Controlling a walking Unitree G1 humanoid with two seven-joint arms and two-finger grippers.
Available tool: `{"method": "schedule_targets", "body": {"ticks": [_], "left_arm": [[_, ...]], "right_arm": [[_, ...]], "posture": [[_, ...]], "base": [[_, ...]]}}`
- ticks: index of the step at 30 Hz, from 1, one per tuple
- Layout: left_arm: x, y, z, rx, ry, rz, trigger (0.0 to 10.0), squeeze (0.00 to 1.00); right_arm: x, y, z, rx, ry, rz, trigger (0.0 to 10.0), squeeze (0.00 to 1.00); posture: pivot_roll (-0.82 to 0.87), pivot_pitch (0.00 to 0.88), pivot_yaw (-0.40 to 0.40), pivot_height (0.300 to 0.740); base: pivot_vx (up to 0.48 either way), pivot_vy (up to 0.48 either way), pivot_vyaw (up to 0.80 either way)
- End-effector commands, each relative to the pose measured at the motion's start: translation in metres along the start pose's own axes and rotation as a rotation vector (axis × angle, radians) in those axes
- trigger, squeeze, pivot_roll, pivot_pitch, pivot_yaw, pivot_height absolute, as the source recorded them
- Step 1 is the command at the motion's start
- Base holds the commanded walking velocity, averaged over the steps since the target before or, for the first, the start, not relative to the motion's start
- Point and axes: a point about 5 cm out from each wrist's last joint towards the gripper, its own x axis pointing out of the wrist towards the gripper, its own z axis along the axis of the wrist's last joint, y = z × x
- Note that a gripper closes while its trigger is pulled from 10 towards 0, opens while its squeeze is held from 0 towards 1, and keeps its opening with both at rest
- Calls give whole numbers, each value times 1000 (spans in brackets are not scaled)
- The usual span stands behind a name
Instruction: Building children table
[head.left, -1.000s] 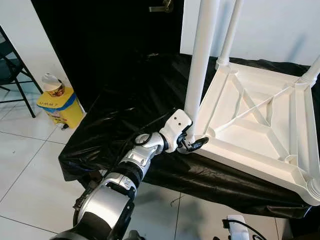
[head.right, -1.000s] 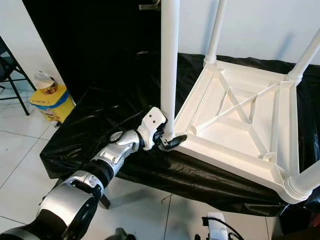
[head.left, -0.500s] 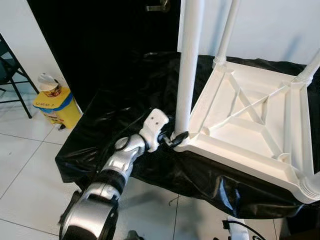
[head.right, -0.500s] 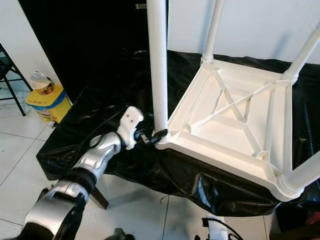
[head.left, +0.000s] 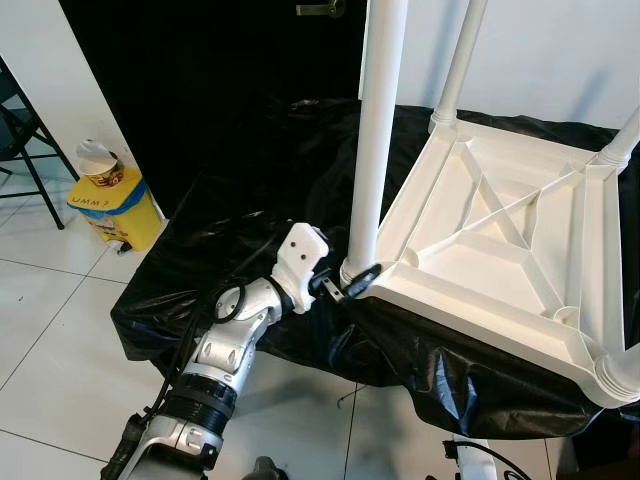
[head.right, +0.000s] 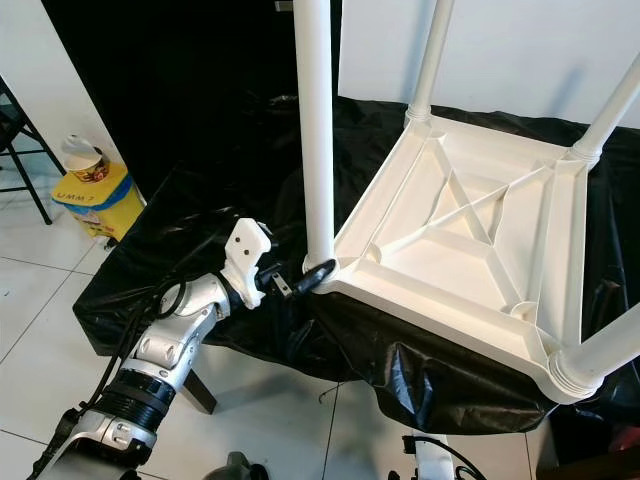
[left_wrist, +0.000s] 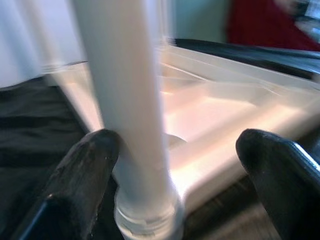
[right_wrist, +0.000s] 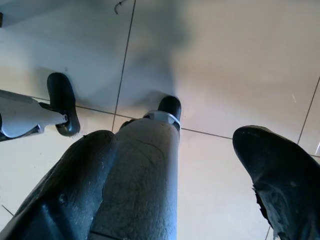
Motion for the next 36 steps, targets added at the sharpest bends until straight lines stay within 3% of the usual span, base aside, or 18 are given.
{"method": "schedule_targets", "body": {"ticks": [1,4,14,19,24,27,29,36], "left_arm": [[5,-16,-1,-27,13,-130,10000,0],[3,-26,2,-48,35,-197,10000,0],[0,-31,4,-85,80,-214,10000,0],[7,-35,5,-71,85,-238,10000,0],[33,-42,2,-19,124,-290,10000,0],[40,-43,-1,-9,149,-298,10000,0],[58,-48,-12,30,215,-311,10000,0],[84,-61,-20,75,276,-323,10000,0]], "right_arm": [[-1,2,-6,0,26,5,10000,137],[-1,2,-6,5,25,4,10000,137],[-1,2,-6,2,24,5,10000,137],[0,3,-6,-5,24,9,10000,137],[0,4,-5,-13,25,13,10000,137],[0,4,-5,-14,25,14,10000,137],[0,4,-5,-13,25,13,10000,137],[0,4,-6,1,24,7,10000,141]], "posture": [[47,26,-20,740],[44,22,-16,740],[48,16,-18,740],[54,11,-21,740],[58,9,-20,740],[56,9,-17,740],[51,11,-12,740],[35,20,0,740]], "base": [[0,0,0],[0,0,0],[0,0,0],[0,0,0],[0,0,0],[0,0,0],[0,0,0],[0,0,0]]}}
